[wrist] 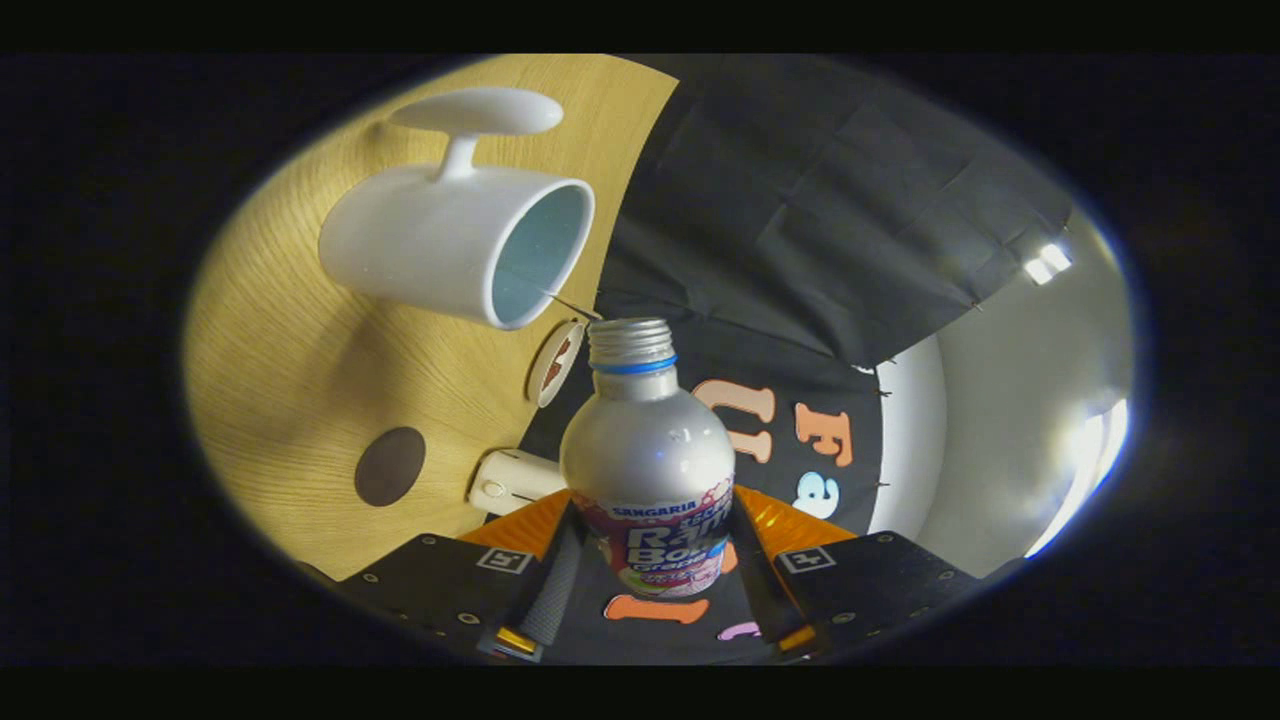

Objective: Take the bottle from table, then pour the juice into the cup, finally place the bottle on the coaster

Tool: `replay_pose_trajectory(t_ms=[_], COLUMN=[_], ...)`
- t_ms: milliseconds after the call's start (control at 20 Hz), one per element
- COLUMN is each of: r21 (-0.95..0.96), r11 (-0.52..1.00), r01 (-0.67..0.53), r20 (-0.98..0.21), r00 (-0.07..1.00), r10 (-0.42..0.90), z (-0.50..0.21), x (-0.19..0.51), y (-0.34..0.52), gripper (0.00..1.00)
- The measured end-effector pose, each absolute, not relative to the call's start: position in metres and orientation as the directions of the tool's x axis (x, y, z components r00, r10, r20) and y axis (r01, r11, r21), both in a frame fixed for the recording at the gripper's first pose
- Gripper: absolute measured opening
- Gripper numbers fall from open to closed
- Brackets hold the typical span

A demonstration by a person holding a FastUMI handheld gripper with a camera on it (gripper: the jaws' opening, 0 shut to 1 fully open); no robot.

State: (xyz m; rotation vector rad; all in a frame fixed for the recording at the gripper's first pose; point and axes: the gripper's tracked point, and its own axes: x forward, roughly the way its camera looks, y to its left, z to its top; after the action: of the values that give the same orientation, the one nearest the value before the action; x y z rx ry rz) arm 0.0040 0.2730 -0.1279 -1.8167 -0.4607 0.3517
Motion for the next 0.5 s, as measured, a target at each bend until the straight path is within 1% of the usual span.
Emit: replay_pose_trajectory(t_ms=[500], r21=[-0.942], r11=[-0.291], r01=[0.166], r20=[-0.005], r00=[0.862], r10=[0.507], z=[-0.1255], x=[0.0030], y=[0.2764], gripper=[0.74])
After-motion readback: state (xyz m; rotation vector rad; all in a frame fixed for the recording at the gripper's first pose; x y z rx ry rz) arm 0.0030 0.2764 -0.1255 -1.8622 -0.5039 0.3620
